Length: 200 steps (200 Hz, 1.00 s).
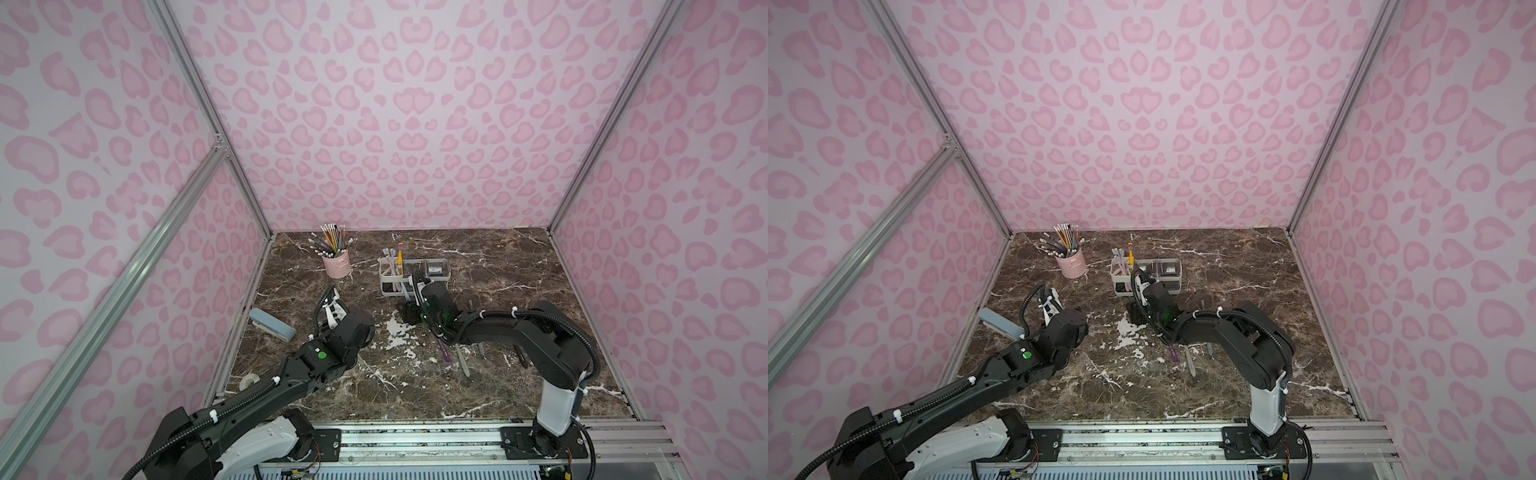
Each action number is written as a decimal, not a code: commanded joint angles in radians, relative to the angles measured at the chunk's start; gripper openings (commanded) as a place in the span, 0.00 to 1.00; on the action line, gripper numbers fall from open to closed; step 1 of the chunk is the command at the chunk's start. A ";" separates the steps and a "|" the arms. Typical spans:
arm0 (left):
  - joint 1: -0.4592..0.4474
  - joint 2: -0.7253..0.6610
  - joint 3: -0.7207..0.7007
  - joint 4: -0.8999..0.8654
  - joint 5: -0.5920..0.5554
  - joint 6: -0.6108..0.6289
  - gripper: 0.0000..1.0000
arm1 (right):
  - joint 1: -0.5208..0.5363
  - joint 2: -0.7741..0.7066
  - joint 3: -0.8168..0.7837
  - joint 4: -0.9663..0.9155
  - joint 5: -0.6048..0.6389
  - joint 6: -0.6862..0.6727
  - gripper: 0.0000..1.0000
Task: Place the toothbrush into the toothbrush holder
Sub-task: Adjust the toothbrush at the toothbrush holder.
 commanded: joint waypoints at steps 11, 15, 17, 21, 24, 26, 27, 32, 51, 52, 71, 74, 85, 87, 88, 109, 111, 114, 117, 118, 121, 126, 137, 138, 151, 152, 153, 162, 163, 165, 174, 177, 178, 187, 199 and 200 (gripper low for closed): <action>0.002 -0.007 0.000 0.038 -0.003 -0.014 0.55 | 0.004 0.035 0.044 -0.078 0.063 -0.038 0.63; 0.000 -0.007 0.000 0.037 -0.003 -0.014 0.55 | 0.004 0.040 0.047 -0.080 0.065 -0.039 0.62; 0.001 -0.005 0.000 0.038 -0.002 -0.015 0.55 | 0.004 0.042 0.050 -0.080 0.067 -0.039 0.61; 0.001 -0.004 0.002 0.038 -0.002 -0.015 0.55 | 0.005 0.046 0.055 -0.083 0.071 -0.041 0.61; 0.001 -0.002 0.002 0.038 -0.002 -0.015 0.55 | 0.005 0.050 0.059 -0.085 0.077 -0.041 0.60; 0.001 -0.003 0.002 0.038 -0.002 -0.014 0.55 | 0.005 0.052 0.061 -0.086 0.080 -0.041 0.60; 0.002 -0.003 0.003 0.036 -0.002 -0.014 0.55 | 0.004 0.053 0.062 -0.087 0.081 -0.043 0.59; 0.001 -0.001 0.004 0.035 -0.002 -0.013 0.55 | 0.004 0.059 0.066 -0.090 0.091 -0.045 0.59; 0.001 0.000 0.006 0.028 -0.003 -0.015 0.55 | 0.004 0.065 0.068 -0.090 0.112 -0.048 0.58; 0.000 0.000 0.006 0.028 -0.004 -0.014 0.55 | 0.004 0.065 0.067 -0.090 0.113 -0.048 0.58; 0.001 -0.010 0.000 0.028 -0.007 -0.014 0.55 | 0.007 0.061 0.048 -0.065 0.115 -0.053 0.58; 0.000 -0.012 -0.001 0.028 -0.008 -0.015 0.55 | 0.007 0.061 0.048 -0.066 0.118 -0.054 0.58; 0.001 -0.017 -0.004 0.031 -0.008 -0.015 0.55 | 0.006 0.072 0.050 -0.069 0.130 -0.054 0.54; 0.002 -0.016 -0.004 0.032 -0.008 -0.014 0.55 | 0.006 0.075 0.050 -0.068 0.131 -0.055 0.53; 0.001 -0.016 -0.005 0.032 -0.008 -0.015 0.55 | 0.006 0.075 0.050 -0.068 0.132 -0.056 0.53; 0.001 -0.011 -0.003 0.035 -0.006 -0.013 0.55 | 0.001 0.088 0.042 -0.049 0.135 -0.052 0.43; 0.001 -0.009 -0.002 0.036 -0.006 -0.013 0.55 | 0.001 0.089 0.041 -0.047 0.135 -0.050 0.42; 0.001 -0.008 -0.001 0.035 -0.005 -0.013 0.55 | 0.000 0.090 0.040 -0.045 0.135 -0.050 0.41; 0.002 -0.006 -0.001 0.033 -0.005 -0.013 0.55 | 0.000 0.091 0.039 -0.042 0.134 -0.048 0.39; 0.001 -0.006 0.000 0.033 -0.005 -0.013 0.55 | 0.000 0.091 0.040 -0.041 0.134 -0.047 0.39; 0.002 -0.004 0.001 0.033 -0.005 -0.013 0.55 | -0.001 0.092 0.039 -0.038 0.132 -0.048 0.37; 0.002 -0.002 0.000 0.033 -0.005 -0.013 0.55 | -0.002 0.094 0.040 -0.035 0.127 -0.047 0.35; 0.002 -0.001 0.000 0.033 -0.006 -0.013 0.55 | -0.001 0.100 0.045 -0.033 0.129 -0.047 0.31; 0.002 -0.001 0.000 0.033 -0.006 -0.013 0.55 | -0.002 0.101 0.046 -0.033 0.129 -0.046 0.30; 0.002 0.000 -0.001 0.034 -0.005 -0.013 0.55 | -0.002 0.104 0.048 -0.028 0.130 -0.046 0.26; 0.002 0.000 -0.001 0.034 -0.006 -0.013 0.55 | -0.002 0.104 0.049 -0.028 0.130 -0.046 0.26; 0.002 0.001 -0.002 0.034 -0.006 -0.013 0.55 | -0.002 0.104 0.048 -0.028 0.131 -0.046 0.25; 0.002 0.000 0.000 0.033 -0.006 -0.012 0.55 | -0.002 0.106 0.050 -0.026 0.131 -0.045 0.23; 0.002 -0.001 -0.001 0.034 -0.006 -0.013 0.55 | -0.002 0.106 0.050 -0.025 0.131 -0.045 0.23; 0.002 0.000 -0.001 0.033 -0.006 -0.013 0.55 | -0.002 0.106 0.050 -0.025 0.131 -0.045 0.23; 0.003 -0.001 -0.001 0.035 -0.006 -0.012 0.55 | -0.002 0.105 0.050 -0.020 0.132 -0.045 0.21; 0.002 -0.001 -0.001 0.035 -0.006 -0.012 0.55 | -0.001 0.105 0.051 -0.018 0.131 -0.045 0.20; 0.002 -0.001 -0.001 0.035 -0.006 -0.013 0.55 | -0.001 0.105 0.050 -0.017 0.130 -0.045 0.20; 0.002 0.000 -0.001 0.035 -0.006 -0.013 0.55 | -0.002 0.106 0.053 -0.013 0.128 -0.045 0.18; 0.002 0.003 -0.001 0.038 -0.005 -0.013 0.55 | -0.002 0.109 0.057 -0.009 0.127 -0.043 0.15; 0.002 0.003 -0.002 0.038 -0.005 -0.013 0.55 | -0.002 0.109 0.058 -0.008 0.126 -0.044 0.15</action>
